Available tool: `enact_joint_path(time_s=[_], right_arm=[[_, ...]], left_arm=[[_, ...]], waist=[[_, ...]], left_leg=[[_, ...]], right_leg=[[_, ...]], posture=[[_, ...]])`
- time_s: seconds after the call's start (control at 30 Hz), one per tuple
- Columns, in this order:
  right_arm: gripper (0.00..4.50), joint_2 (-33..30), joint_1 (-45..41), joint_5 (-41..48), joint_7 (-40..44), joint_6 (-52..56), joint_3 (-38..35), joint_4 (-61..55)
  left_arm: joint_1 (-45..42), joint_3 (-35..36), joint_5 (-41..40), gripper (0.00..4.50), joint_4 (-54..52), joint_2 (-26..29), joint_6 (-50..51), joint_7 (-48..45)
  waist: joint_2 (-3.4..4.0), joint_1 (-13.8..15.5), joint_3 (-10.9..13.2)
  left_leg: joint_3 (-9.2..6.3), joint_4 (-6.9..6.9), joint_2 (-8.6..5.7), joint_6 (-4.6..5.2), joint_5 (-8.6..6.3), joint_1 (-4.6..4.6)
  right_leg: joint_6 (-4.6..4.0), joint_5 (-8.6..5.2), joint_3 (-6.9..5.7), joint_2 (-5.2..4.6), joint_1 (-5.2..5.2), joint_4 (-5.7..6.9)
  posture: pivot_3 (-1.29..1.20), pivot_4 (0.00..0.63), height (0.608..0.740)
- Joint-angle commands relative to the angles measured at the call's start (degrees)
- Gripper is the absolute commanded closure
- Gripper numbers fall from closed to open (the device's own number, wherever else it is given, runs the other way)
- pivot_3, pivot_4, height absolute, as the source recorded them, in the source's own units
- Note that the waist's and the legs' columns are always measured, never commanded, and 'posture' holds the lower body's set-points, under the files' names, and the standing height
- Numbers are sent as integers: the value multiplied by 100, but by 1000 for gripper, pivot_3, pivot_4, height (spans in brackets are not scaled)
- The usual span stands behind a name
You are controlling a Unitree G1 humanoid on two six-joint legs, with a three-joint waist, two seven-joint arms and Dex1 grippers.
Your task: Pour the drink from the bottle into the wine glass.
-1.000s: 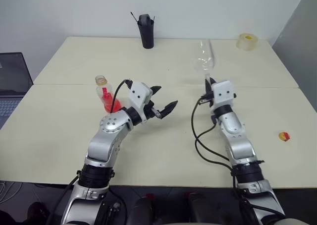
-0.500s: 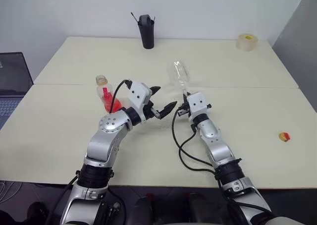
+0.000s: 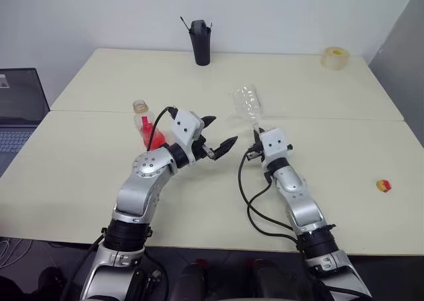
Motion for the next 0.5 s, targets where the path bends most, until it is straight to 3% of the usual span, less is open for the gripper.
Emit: enact_joint_path(time_s=[0.03,0.23,0.5], right_arm=[[4353,-193,421,-25,40,225,-142,-66],[4354,-355,884,40,222,589,-95,-379],[4356,-516,259,591,470,1344,-614,-900]], left_arm=[[-145,-20,11,0,-33,26,-123,-58],[-201,-64,14,0,17,47,-122,-162],[-256,-105,36,0,62,15,-157,-196]], waist=[[-2,24,-4],[-12,74,-15],[-14,83,-16]], left_leg=[[0,0,-1,0,0,0],[-2,-1,-1,1,0,6],[-5,-11,-1,13,-8,72]], right_leg=[[0,0,0,0,1,-1],[0,0,-2,0,9,-6],[1,-1,-4,2,70,-16]], posture=[[0,150,740],[0,150,740],[0,150,740]])
